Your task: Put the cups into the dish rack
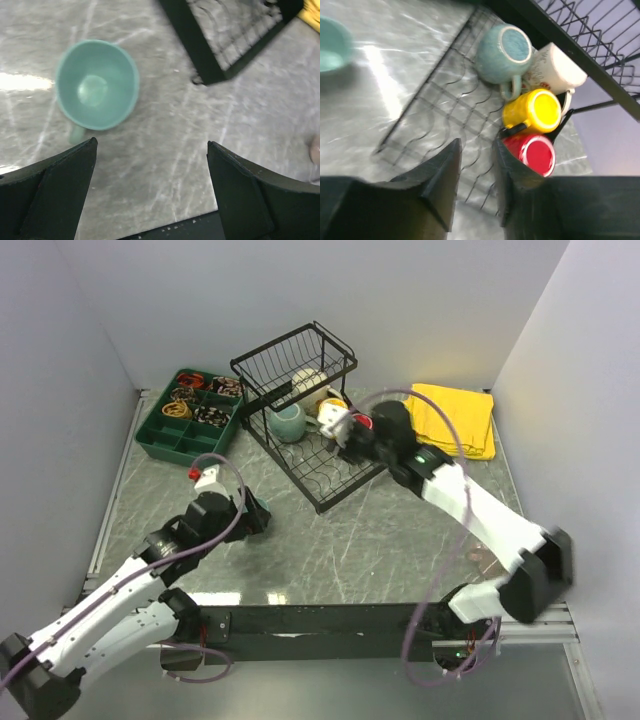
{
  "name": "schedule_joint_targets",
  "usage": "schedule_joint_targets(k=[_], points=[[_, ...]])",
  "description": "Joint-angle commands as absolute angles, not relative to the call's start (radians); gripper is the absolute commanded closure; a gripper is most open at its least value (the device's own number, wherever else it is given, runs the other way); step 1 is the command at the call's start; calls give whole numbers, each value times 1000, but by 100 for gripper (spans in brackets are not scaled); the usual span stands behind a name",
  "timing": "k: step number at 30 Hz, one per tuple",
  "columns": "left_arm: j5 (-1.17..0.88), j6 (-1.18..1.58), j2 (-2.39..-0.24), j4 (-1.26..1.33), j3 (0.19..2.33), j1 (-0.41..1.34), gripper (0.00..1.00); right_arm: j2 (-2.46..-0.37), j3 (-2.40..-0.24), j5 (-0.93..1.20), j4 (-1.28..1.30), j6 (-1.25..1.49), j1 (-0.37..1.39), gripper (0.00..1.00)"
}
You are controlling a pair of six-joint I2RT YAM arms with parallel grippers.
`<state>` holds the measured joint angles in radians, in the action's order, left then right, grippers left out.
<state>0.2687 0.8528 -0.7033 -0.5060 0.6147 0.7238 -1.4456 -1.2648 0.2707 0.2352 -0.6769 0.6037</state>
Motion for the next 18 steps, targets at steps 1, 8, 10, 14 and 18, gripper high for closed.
schedule_joint_targets(k=[1,8,10,14,18], points=[[142,792,-762,-477,676,553,4,-1173,-1106,354,335,-559,582,38],[28,733,-862,-492,651,397,2,-878,-999,500,504,-509,413,0],[9,723,-868,-489,641,376,0,-833,-951,517,517,-493,391,0],[-95,680,-841,-468,672,376,5,-695,-855,449,422,-369,278,0],[-204,673,-778,-456,709,402,4,-713,-911,261,517,-276,186,0]])
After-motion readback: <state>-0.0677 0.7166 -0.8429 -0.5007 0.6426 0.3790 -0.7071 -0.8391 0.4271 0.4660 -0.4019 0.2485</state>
